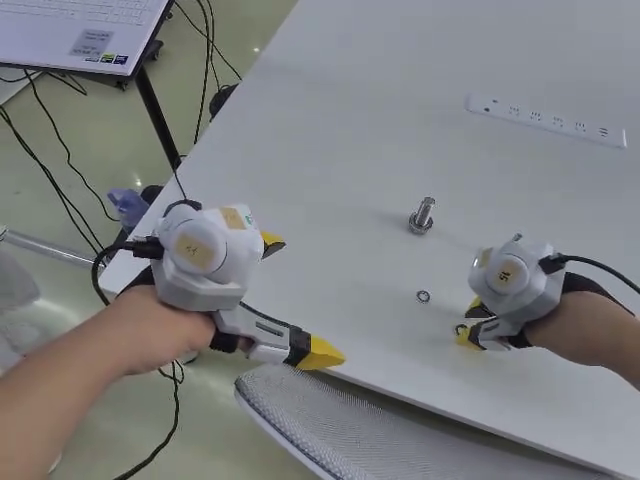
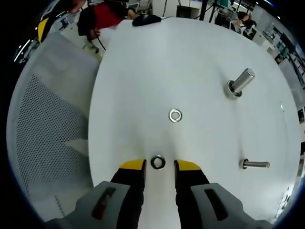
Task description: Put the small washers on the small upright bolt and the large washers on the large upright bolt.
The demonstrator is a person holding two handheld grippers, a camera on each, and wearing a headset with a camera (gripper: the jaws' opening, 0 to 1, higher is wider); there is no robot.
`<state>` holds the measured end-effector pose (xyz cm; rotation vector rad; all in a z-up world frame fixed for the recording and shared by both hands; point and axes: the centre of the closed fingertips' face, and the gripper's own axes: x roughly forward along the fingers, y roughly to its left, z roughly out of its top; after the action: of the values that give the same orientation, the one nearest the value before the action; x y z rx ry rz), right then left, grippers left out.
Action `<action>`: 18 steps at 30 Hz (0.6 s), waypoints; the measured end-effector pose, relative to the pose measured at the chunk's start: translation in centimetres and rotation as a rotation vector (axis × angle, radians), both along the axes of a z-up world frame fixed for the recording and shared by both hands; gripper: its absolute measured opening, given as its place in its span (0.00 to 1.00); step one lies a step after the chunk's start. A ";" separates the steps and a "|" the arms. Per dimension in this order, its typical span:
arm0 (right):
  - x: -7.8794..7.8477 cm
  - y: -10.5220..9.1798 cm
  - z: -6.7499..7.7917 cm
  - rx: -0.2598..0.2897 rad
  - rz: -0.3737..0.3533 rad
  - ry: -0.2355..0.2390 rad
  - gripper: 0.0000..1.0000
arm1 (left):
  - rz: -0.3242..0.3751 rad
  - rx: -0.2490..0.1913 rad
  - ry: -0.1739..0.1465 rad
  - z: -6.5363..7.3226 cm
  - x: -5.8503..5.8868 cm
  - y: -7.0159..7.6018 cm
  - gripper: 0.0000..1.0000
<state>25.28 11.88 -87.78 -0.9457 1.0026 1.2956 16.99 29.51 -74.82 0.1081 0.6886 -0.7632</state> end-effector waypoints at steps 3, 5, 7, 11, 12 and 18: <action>-0.2 0.0 0.0 -0.004 0.022 -0.016 0.25 | 0.000 -0.003 -0.001 0.0 0.0 -0.1 0.99; -0.1 0.0 0.0 -0.004 0.021 -0.015 0.25 | 0.002 -0.004 0.000 0.0 0.0 0.0 0.98; -0.1 0.0 0.0 -0.008 0.024 -0.015 0.25 | 0.003 -0.004 0.001 -0.1 0.0 0.0 0.98; -0.2 0.0 0.0 -0.030 0.038 -0.019 0.19 | 0.009 -0.003 0.001 -0.1 -0.1 0.2 0.97; -0.2 0.0 0.0 -0.033 0.038 -0.019 0.19 | 0.010 -0.004 0.002 -0.1 -0.2 0.3 0.97; -0.3 0.0 -0.1 -0.040 0.050 -0.022 0.15 | 0.016 -0.020 -0.007 0.2 -0.2 0.2 0.96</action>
<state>24.93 11.90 -87.85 -1.0198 0.9962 1.3081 16.74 29.73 -74.66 0.0872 0.6747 -0.7537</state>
